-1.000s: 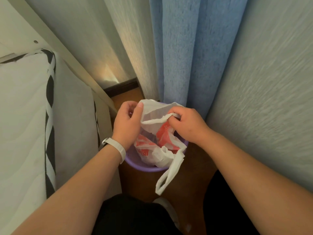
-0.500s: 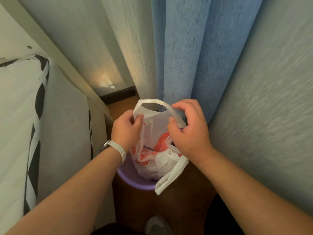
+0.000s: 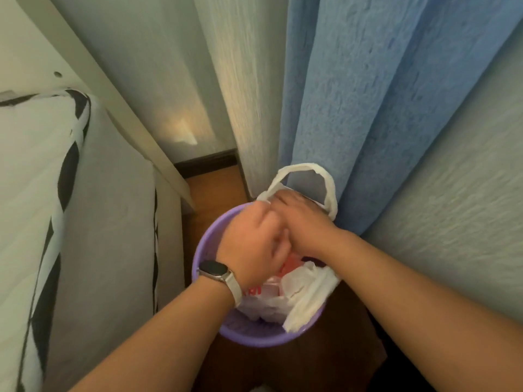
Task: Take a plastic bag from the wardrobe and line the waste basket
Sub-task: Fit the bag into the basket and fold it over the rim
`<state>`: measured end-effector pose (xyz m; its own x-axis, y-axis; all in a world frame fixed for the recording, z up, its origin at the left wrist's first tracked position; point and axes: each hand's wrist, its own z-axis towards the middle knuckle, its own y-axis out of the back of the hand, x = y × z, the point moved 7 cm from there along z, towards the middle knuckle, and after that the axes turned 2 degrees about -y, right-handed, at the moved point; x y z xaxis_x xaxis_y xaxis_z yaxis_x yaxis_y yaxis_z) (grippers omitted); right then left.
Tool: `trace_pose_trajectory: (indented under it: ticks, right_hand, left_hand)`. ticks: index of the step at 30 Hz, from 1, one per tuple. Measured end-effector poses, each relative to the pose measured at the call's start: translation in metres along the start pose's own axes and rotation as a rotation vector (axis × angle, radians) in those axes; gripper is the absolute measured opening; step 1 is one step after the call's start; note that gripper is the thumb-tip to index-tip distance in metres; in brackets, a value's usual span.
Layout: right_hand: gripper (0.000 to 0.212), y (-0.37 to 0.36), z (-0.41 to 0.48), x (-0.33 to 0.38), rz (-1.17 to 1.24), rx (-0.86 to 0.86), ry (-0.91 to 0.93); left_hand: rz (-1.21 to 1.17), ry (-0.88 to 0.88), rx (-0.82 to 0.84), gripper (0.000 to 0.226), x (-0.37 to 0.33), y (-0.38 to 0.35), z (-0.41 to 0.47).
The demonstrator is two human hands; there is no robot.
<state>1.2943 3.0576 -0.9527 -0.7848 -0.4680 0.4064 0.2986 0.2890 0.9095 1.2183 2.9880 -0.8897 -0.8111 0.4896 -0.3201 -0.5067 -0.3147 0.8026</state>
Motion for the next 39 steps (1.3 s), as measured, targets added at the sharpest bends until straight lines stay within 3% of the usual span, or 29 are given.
trace_pose_trajectory:
  ticks: [2, 4, 7, 10, 13, 17, 21, 26, 28, 33, 35, 39]
  right_hand:
    - [0.056, -0.002, 0.009, -0.005, -0.041, -0.016, 0.047]
    - [0.063, -0.008, 0.013, -0.013, -0.032, 0.012, 0.028]
    - [0.067, -0.018, 0.014, -0.023, -0.023, 0.06, -0.014]
    - [0.069, -0.027, 0.01, -0.026, -0.028, 0.077, -0.008]
    - [0.069, -0.034, 0.011, -0.032, 0.043, 0.105, 0.002]
    - [0.066, -0.036, 0.022, -0.038, 0.117, 0.151, -0.019]
    - [0.031, -0.042, 0.028, -0.052, 0.159, 0.147, -0.134]
    - [0.022, -0.042, 0.024, -0.051, 0.231, 0.191, -0.153]
    - [0.028, -0.039, 0.019, -0.045, 0.228, 0.168, -0.119]
    - [0.042, -0.015, -0.004, -0.024, 0.208, -0.047, 0.028]
    - [0.04, -0.006, -0.02, -0.015, 0.23, -0.111, 0.052]
    - [0.034, -0.006, -0.055, -0.006, 0.179, -0.054, 0.063]
  left_hand:
    - [-0.077, -0.031, 0.137, 0.009, -0.009, -0.019, -0.001]
    - [-0.107, 0.123, 0.213, 0.004, 0.005, -0.03, -0.003]
    - [-0.092, 0.402, 0.281, 0.015, 0.049, -0.037, -0.014]
    - [0.263, 0.442, 0.441, 0.04, 0.085, -0.045, -0.024]
    - [0.374, 0.442, 0.531, 0.063, 0.107, -0.054, -0.029]
    - [0.289, 0.457, 0.553, 0.066, 0.131, -0.059, -0.027]
    - [0.069, 0.597, 0.606, 0.056, 0.153, -0.057, -0.038]
    - [-0.089, 0.727, 0.534, 0.049, 0.16, -0.044, -0.063]
    - [-0.057, 0.685, 0.51, 0.057, 0.151, -0.038, -0.062]
    - [0.133, 0.395, 0.437, 0.07, 0.101, -0.015, -0.036]
    - [0.076, 0.316, 0.516, 0.062, 0.079, -0.016, -0.033]
    - [0.02, 0.289, 0.872, 0.037, 0.059, -0.02, -0.054]
